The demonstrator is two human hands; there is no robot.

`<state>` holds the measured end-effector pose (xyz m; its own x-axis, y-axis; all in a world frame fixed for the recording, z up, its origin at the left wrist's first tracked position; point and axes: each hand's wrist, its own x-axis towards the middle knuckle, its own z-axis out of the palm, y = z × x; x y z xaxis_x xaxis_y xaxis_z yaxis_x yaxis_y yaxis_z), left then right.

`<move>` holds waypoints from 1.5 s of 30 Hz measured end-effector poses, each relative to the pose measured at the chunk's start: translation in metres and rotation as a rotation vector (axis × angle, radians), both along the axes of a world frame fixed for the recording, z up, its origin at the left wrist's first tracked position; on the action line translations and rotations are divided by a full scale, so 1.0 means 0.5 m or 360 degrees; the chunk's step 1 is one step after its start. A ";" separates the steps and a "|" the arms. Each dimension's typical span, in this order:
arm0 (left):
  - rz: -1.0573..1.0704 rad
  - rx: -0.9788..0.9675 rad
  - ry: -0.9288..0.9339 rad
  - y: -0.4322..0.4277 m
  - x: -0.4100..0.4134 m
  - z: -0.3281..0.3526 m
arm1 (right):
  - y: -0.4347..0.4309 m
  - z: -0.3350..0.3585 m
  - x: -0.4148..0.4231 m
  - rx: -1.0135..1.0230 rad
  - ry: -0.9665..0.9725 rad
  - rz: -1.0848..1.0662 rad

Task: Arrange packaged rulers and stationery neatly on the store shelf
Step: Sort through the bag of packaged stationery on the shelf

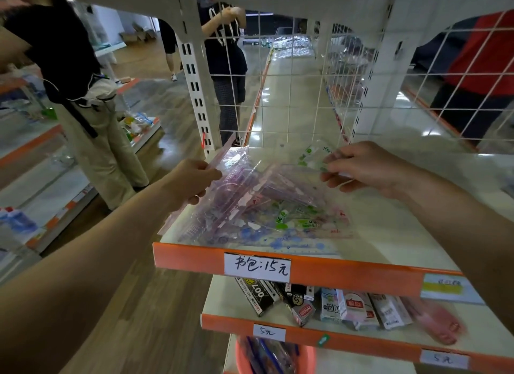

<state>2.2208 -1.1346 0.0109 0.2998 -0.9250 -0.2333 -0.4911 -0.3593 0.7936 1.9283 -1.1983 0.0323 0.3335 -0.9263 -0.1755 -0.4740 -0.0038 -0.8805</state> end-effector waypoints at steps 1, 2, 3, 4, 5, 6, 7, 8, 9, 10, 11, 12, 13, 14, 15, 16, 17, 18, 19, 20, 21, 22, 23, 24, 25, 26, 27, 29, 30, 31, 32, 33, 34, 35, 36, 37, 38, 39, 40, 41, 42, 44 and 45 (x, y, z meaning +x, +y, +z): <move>0.0020 0.0001 -0.0024 0.001 0.002 0.000 | 0.001 -0.001 0.001 0.0018 -0.0007 -0.0020; 0.0046 0.0003 -0.0044 0.002 0.004 0.000 | 0.003 -0.002 0.004 0.0034 0.0017 -0.0007; 0.0076 0.0009 -0.0057 0.002 0.006 -0.001 | 0.009 -0.005 0.010 0.0048 0.0080 0.0039; 0.0108 0.0021 -0.0065 0.002 0.009 -0.001 | 0.016 -0.010 0.018 0.0043 0.0179 0.0111; 0.0132 0.0036 -0.0067 0.002 0.011 -0.001 | 0.022 -0.016 0.027 -0.0005 0.0308 0.0181; 0.0142 0.0056 -0.0071 0.002 0.013 -0.001 | 0.025 -0.022 0.034 -0.0110 0.0439 0.0222; 0.0138 0.0085 -0.0084 0.004 0.015 -0.002 | 0.025 -0.025 0.040 -0.0243 0.0553 0.0233; 0.0121 0.0126 -0.0113 0.006 0.017 -0.002 | 0.023 -0.027 0.042 -0.0362 0.0647 0.0215; 0.0095 0.0174 -0.0157 0.009 0.019 -0.002 | 0.021 -0.025 0.043 -0.0428 0.0708 0.0179; 0.0061 0.0222 -0.0209 0.014 0.020 -0.002 | 0.020 -0.023 0.043 -0.0440 0.0759 0.0145; 0.0018 0.0261 -0.0264 0.019 0.019 -0.002 | 0.020 -0.022 0.042 -0.0413 0.0840 0.0140; -0.0033 0.0284 -0.0315 0.025 0.017 -0.003 | 0.025 -0.022 0.044 -0.0366 0.0938 0.0184; -0.0084 0.0291 -0.0361 0.031 0.013 -0.004 | 0.032 -0.025 0.048 -0.0320 0.1020 0.0263; -0.0125 0.0280 -0.0401 0.036 0.008 -0.005 | 0.039 -0.026 0.053 -0.0306 0.1073 0.0346; -0.0150 0.0261 -0.0432 0.039 0.003 -0.005 | 0.043 -0.028 0.060 -0.0313 0.1097 0.0406; -0.0163 0.0243 -0.0460 0.041 -0.003 -0.004 | 0.044 -0.028 0.064 -0.0329 0.1089 0.0436; -0.0171 0.0235 -0.0490 0.041 -0.009 -0.002 | 0.043 -0.024 0.067 -0.0335 0.1066 0.0444; -0.0178 0.0237 -0.0518 0.039 -0.013 0.001 | 0.039 -0.021 0.068 -0.0339 0.1041 0.0436; -0.0183 0.0242 -0.0545 0.038 -0.017 0.003 | 0.032 -0.018 0.068 -0.0355 0.1023 0.0413; -0.0190 0.0241 -0.0563 0.035 -0.019 0.004 | 0.026 -0.016 0.067 -0.0389 0.1020 0.0373; -0.0194 0.0230 -0.0574 0.033 -0.021 0.005 | 0.021 -0.016 0.068 -0.0432 0.1015 0.0325; -0.0195 0.0209 -0.0576 0.032 -0.021 0.004 | 0.019 -0.015 0.071 -0.0489 0.0990 0.0287; -0.0194 0.0181 -0.0561 0.028 -0.020 0.004 | 0.019 -0.016 0.075 -0.0549 0.0947 0.0265; -0.0183 0.0146 -0.0531 0.025 -0.017 0.005 | 0.020 -0.017 0.083 -0.0611 0.0879 0.0260; -0.0163 0.0110 -0.0488 0.023 -0.014 0.009 | 0.021 -0.018 0.092 -0.0657 0.0807 0.0265; -0.0142 0.0079 -0.0429 0.021 -0.009 0.014 | 0.022 -0.017 0.102 -0.0689 0.0731 0.0279; -0.0125 0.0050 -0.0343 0.021 -0.005 0.021 | 0.024 -0.015 0.113 -0.0708 0.0653 0.0294; -0.0104 -0.0022 -0.0088 0.023 0.004 0.039 | 0.025 -0.010 0.133 -0.0722 0.0496 0.0308; -0.0075 -0.0062 0.0063 0.026 0.008 0.049 | 0.023 -0.008 0.141 -0.0732 0.0453 0.0310; -0.0022 -0.0097 0.0208 0.030 0.014 0.058 | 0.021 -0.007 0.147 -0.0752 0.0461 0.0326; 0.0045 -0.0129 0.0328 0.033 0.022 0.065 | 0.020 -0.005 0.153 -0.0776 0.0518 0.0372; 0.0108 -0.0155 0.0413 0.035 0.029 0.071 | 0.020 -0.004 0.157 -0.0772 0.0609 0.0461; 0.0153 -0.0171 0.0476 0.037 0.037 0.075 | 0.023 -0.005 0.163 -0.0737 0.0697 0.0586; 0.0178 -0.0177 0.0539 0.040 0.043 0.078 | 0.028 -0.008 0.169 -0.0678 0.0783 0.0714; 0.0188 -0.0172 0.0608 0.043 0.049 0.079 | 0.036 -0.013 0.175 -0.0629 0.0864 0.0820; 0.0197 -0.0157 0.0694 0.046 0.053 0.078 | 0.044 -0.020 0.181 -0.0634 0.0942 0.0896; 0.0211 -0.0138 0.0788 0.047 0.058 0.076 | 0.050 -0.026 0.186 -0.0693 0.1008 0.0941; 0.0232 -0.0115 0.0882 0.049 0.062 0.073 | 0.056 -0.032 0.190 -0.0778 0.1055 0.0963; 0.0243 -0.0083 0.0950 0.050 0.067 0.069 | 0.060 -0.034 0.193 -0.0872 0.1075 0.0963; 0.0241 -0.0044 0.0992 0.051 0.071 0.065 | 0.062 -0.034 0.193 -0.0949 0.1086 0.0957; 0.0232 -0.0010 0.1008 0.052 0.075 0.061 | 0.065 -0.031 0.193 -0.1004 0.1085 0.0961; 0.0227 0.0009 0.1026 0.054 0.083 0.057 | 0.063 -0.021 0.189 -0.0994 0.1040 0.0995; 0.0230 -0.0014 0.1035 0.055 0.087 0.057 | 0.062 -0.011 0.186 -0.0939 0.0971 0.0985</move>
